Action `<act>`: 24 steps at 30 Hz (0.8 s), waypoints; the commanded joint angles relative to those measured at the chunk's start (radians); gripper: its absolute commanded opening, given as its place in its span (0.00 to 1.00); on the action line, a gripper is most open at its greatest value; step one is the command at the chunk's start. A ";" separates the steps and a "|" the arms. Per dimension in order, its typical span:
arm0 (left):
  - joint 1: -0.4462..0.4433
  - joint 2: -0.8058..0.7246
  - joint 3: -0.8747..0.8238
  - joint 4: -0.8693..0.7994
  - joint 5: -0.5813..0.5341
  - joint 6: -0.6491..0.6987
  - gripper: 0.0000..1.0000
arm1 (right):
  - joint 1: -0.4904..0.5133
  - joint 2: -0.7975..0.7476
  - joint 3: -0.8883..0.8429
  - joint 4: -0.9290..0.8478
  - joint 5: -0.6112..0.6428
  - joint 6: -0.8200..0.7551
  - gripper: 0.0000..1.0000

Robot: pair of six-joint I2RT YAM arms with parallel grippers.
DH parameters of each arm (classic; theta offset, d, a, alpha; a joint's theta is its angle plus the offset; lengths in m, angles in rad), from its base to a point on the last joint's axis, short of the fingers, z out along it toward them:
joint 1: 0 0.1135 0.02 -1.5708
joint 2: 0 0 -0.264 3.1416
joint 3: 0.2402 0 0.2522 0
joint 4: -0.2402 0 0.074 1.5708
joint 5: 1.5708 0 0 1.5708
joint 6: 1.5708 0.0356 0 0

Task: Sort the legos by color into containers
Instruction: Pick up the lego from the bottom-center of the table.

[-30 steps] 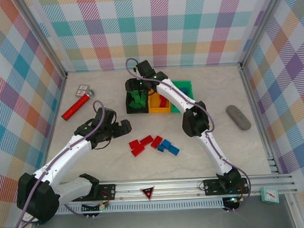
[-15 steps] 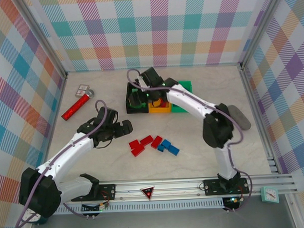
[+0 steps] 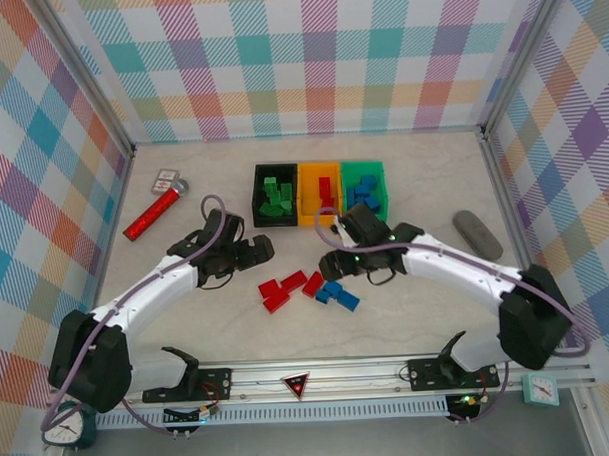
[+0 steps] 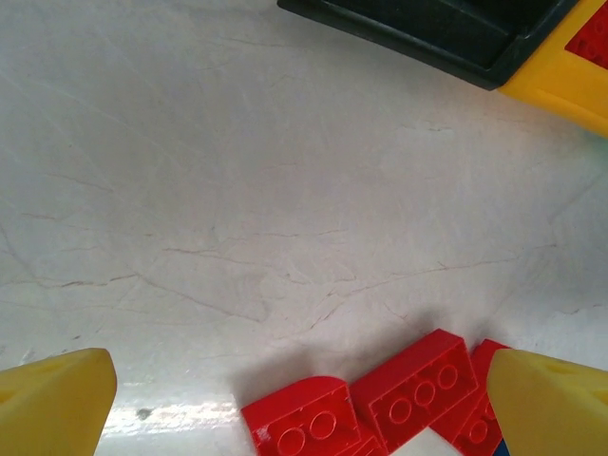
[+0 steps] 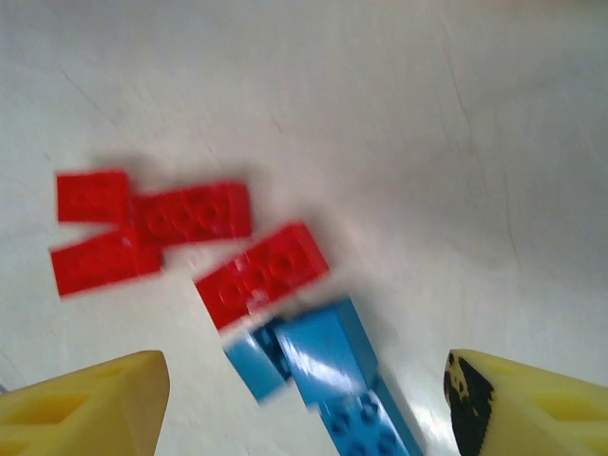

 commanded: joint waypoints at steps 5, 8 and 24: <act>0.008 0.063 0.016 0.087 0.049 -0.046 1.00 | 0.013 -0.120 -0.172 -0.014 -0.033 0.069 0.76; 0.006 0.086 0.028 0.097 0.066 -0.052 1.00 | 0.027 -0.103 -0.202 0.023 -0.036 0.077 0.76; 0.003 0.056 0.022 0.069 0.037 -0.054 1.00 | 0.071 0.155 -0.152 0.074 0.035 0.049 0.64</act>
